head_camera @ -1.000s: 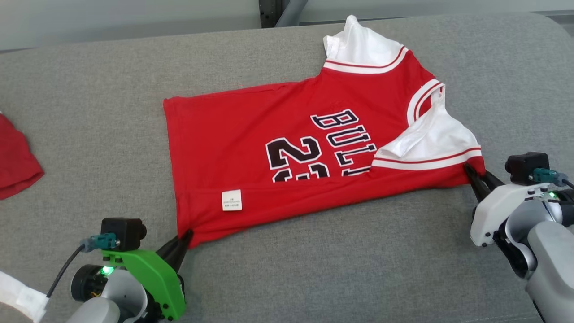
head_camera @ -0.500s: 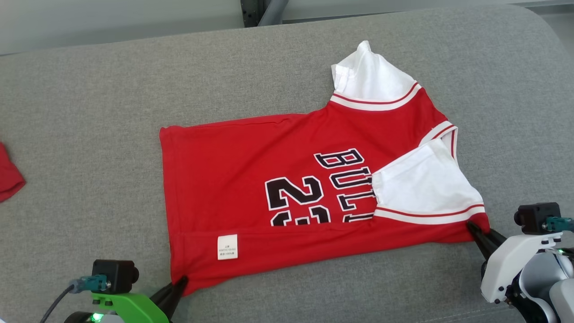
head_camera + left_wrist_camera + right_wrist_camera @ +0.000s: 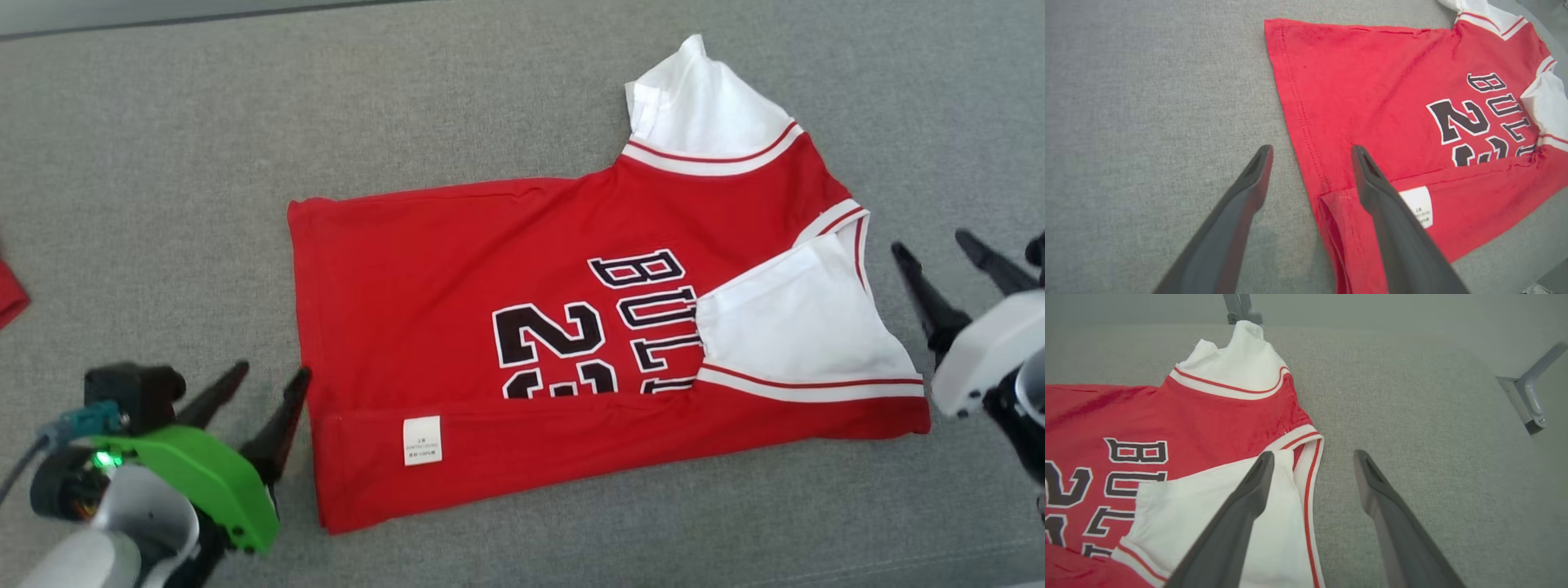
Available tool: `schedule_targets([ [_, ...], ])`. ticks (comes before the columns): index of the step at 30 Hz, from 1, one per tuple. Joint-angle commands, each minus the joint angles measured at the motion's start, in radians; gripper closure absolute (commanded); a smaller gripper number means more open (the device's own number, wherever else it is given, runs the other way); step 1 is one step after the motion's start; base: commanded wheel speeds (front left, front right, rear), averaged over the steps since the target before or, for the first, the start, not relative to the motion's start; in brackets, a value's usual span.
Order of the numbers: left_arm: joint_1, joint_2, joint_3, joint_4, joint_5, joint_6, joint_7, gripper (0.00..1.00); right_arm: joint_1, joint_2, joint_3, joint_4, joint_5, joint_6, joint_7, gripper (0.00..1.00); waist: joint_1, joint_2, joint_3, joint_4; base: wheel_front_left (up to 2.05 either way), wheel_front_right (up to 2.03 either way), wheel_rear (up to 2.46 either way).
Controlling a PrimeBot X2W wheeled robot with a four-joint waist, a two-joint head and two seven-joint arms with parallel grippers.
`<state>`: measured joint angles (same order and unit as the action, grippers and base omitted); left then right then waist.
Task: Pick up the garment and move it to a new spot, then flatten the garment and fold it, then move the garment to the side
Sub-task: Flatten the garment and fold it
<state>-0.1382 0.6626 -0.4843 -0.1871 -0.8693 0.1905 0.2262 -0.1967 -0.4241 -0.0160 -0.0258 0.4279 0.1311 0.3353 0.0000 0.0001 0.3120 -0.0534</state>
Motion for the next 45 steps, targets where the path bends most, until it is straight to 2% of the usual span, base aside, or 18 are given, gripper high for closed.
schedule_targets([
  [1, -0.031, 0.005, 0.004, 0.007, 0.012, 0.007, 0.0, 0.0, -0.027, -0.002, 0.004, -0.005, -0.016, -0.001, 0.007, 0.0, 0.0, -0.0001, 0.06, 0.016, 0.0, 0.0, 0.0],
  [4, -0.163, -0.024, 0.001, 0.053, 0.048, -0.007, 0.014, 0.0, -0.169, 0.021, 0.018, 0.018, -0.055, -0.001, 0.031, 0.0, 0.0, -0.0001, 0.13, 0.037, 0.0, 0.0, 0.0],
  [7, -0.306, -0.082, -0.02, 0.133, 0.061, -0.034, 0.027, 0.0, -0.329, 0.038, 0.048, 0.089, -0.093, -0.001, 0.064, 0.0, 0.0, -0.0001, 0.197, 0.067, 0.0, 0.0, 0.0],
  [10, -0.426, -0.145, -0.043, 0.232, 0.073, -0.064, 0.03, 0.0, -0.481, 0.073, 0.055, 0.185, -0.109, -0.001, 0.076, 0.0, 0.0, -0.0001, 0.245, 0.096, 0.0, 0.0, 0.0],
  [16, -0.568, -0.231, -0.082, 0.406, 0.096, -0.12, 0.013, 0.0, -0.685, 0.073, 0.113, 0.377, -0.172, -0.001, 0.064, 0.0, 0.0, -0.0001, 0.295, 0.143, 0.0, 0.0, 0.0],
  [22, -0.612, -0.258, -0.116, 0.494, 0.101, -0.159, 0.015, 0.0, -0.787, 0.069, 0.148, 0.519, -0.176, -0.001, 0.048, 0.0, 0.0, -0.0001, 0.316, 0.166, 0.0, 0.0, 0.0],
  [31, -0.627, -0.283, -0.152, 0.546, 0.101, -0.188, 0.03, 0.0, -0.843, 0.062, 0.173, 0.679, -0.186, -0.001, 0.026, 0.0, 0.0, -0.0001, 0.316, 0.171, 0.0, 0.0, 0.0],
  [32, -0.628, -0.286, -0.156, 0.545, 0.098, -0.194, 0.032, 0.0, -0.847, 0.064, 0.178, 0.689, -0.182, -0.001, 0.023, 0.18, 0.0, -0.0001, 0.315, 0.17, 0.0, 0.0, 0.0],
  [33, -0.629, -0.289, -0.159, 0.545, 0.094, -0.198, 0.034, 0.0, -0.851, 0.064, 0.182, 0.699, -0.177, -0.001, 0.019, 0.6, 0.0, -0.0001, 0.315, 0.168, 0.0, 0.0, 0.0],
  [34, -0.632, -0.292, -0.164, 0.544, 0.093, -0.206, 0.036, 0.0, -0.853, 0.064, 0.187, 0.708, -0.172, -0.001, 0.015, 0.84, 0.0, -0.0001, 0.314, 0.166, 0.0, 0.0, 0.0],
  [35, -0.633, -0.295, -0.17, 0.542, 0.092, -0.215, 0.037, 0.0, -0.854, 0.065, 0.189, 0.714, -0.164, -0.001, 0.01, 1.0, 0.0, -0.0001, 0.313, 0.164, 0.0, 0.0, 0.0],
  [36, -0.633, -0.295, -0.17, 0.542, 0.092, -0.215, 0.037, 0.0, -0.854, 0.065, 0.189, 0.714, -0.164, -0.001, 0.01, 1.0, 0.0, -0.0001, 0.313, 0.164, 0.0, 0.0, 0.0],
  [37, -0.635, -0.297, -0.173, 0.54, 0.091, -0.223, 0.033, 0.04, -0.854, 0.066, 0.196, 0.719, -0.157, -0.001, 0.004, 1.0, 0.0, -0.0001, 0.311, 0.16, 0.0, 0.0, 0.0],
  [38, -0.638, -0.301, -0.176, 0.538, 0.092, -0.231, 0.024, 0.53, -0.857, 0.065, 0.201, 0.724, -0.149, -0.001, -0.005, 1.0, 0.0, -0.0001, 0.308, 0.157, 0.0, 0.0, 0.0],
  [39, -0.639, -0.303, -0.18, 0.538, 0.095, -0.239, 0.019, 0.95, -0.857, 0.063, 0.208, 0.727, -0.142, -0.001, -0.013, 1.0, 0.0, -0.0001, 0.304, 0.154, 0.0, 0.0, 0.0],
  [40, -0.639, -0.303, -0.187, 0.539, 0.101, -0.246, 0.016, 1.0, -0.858, 0.062, 0.211, 0.73, -0.132, -0.001, -0.024, 1.0, 0.0, -0.0001, 0.3, 0.15, 0.0, 0.0, 0.0],
  [45, -0.628, -0.291, -0.17, 0.553, 0.097, -0.25, -0.025, 1.0, -0.851, 0.053, 0.214, 0.738, -0.081, -0.001, -0.104, 1.0, 0.0, -0.0001, 0.263, 0.127, 0.0, 0.0, 0.0],
])
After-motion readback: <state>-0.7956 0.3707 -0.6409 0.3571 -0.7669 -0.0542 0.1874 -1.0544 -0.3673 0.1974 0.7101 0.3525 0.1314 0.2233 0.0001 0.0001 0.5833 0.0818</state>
